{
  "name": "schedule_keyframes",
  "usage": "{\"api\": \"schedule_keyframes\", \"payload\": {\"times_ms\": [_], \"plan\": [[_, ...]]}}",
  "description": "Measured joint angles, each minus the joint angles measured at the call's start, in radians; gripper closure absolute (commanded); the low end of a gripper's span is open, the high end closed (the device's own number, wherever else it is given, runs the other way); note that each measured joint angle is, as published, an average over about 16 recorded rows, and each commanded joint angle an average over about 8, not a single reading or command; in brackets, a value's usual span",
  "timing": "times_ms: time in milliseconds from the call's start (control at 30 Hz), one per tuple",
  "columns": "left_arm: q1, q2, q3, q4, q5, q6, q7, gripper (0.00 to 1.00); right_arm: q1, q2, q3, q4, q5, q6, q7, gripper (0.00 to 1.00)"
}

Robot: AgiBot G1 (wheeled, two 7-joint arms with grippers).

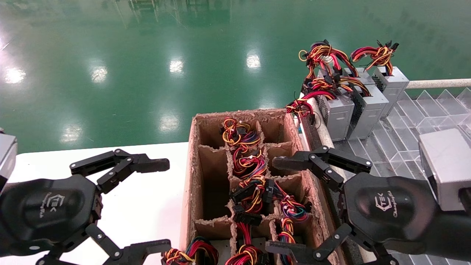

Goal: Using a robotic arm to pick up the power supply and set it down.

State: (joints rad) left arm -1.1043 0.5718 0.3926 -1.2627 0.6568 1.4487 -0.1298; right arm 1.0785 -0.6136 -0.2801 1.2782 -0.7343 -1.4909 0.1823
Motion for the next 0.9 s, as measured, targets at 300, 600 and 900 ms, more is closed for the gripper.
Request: {"api": "schedule_keyframes", "payload": {"times_ms": [300,600,900], "plan": [[0.000,0.000,0.000,0.000,0.000,0.000,0.000,0.00,0.000,0.000,0.000,0.000,0.000,0.000,0.000,0.00],[0.000,0.000,0.000,0.000,0.000,0.000,0.000,0.00,0.000,0.000,0.000,0.000,0.000,0.000,0.000,0.00],[0.000,0.000,0.000,0.000,0.000,0.000,0.000,0.24,0.000,0.000,0.000,0.000,0.000,0.000,0.000,0.00]]}}
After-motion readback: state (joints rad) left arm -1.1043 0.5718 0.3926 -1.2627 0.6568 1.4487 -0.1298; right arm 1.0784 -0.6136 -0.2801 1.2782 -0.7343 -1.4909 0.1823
